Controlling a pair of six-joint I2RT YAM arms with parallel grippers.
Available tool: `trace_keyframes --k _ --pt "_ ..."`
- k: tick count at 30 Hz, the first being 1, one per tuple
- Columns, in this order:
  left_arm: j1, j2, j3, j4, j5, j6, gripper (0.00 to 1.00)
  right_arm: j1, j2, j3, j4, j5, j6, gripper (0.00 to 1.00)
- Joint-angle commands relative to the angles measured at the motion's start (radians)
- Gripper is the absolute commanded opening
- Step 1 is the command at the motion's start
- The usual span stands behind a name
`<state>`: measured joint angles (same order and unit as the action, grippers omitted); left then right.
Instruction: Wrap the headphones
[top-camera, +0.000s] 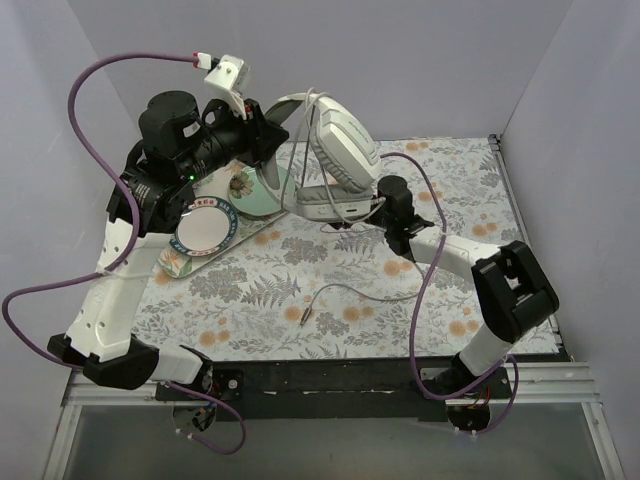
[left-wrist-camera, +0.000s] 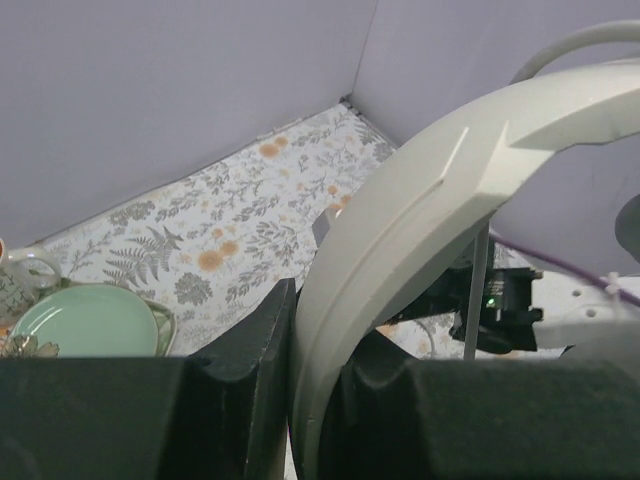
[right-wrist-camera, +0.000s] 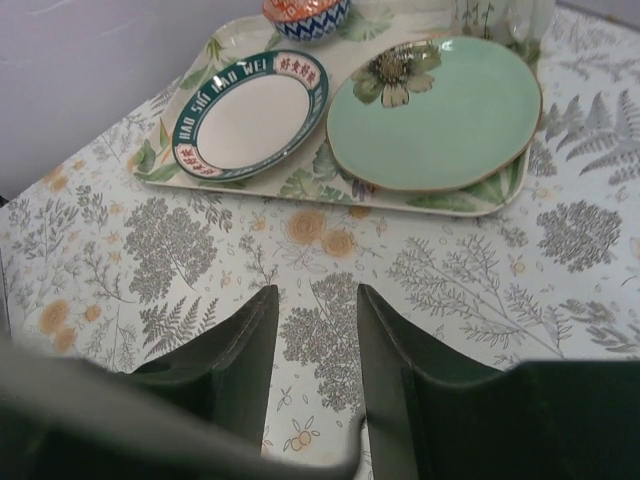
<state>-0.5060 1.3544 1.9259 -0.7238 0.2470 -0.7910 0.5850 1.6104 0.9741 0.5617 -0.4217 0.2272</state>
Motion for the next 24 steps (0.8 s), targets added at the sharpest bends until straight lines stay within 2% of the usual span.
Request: trace_keyframes --k 1,11,17,18,19,21,24 --pt "0.0 0.003 0.094 0.07 -0.028 -0.074 0.04 0.012 0.064 -0.014 0.148 -0.012 0.078 0.46" --pt "-0.002 0.015 0.127 0.089 -0.064 -0.082 0.05 0.059 0.177 0.023 0.147 0.152 0.132 0.45" --pt "0.007 0.037 0.185 0.1 -0.123 -0.1 0.05 0.096 0.21 0.008 0.112 0.176 0.115 0.42" --pt "0.011 0.041 0.191 0.107 -0.132 -0.102 0.05 0.104 0.221 0.008 0.107 0.179 0.11 0.27" --pt "0.014 0.048 0.194 0.112 -0.144 -0.114 0.05 0.111 0.224 0.008 0.09 0.184 0.103 0.17" --pt "0.032 0.067 0.197 0.129 -0.198 -0.125 0.06 0.137 0.229 0.012 0.07 0.195 0.09 0.03" --pt "0.105 0.095 0.199 0.162 -0.209 -0.14 0.06 0.177 0.223 0.015 0.012 0.202 0.054 0.01"
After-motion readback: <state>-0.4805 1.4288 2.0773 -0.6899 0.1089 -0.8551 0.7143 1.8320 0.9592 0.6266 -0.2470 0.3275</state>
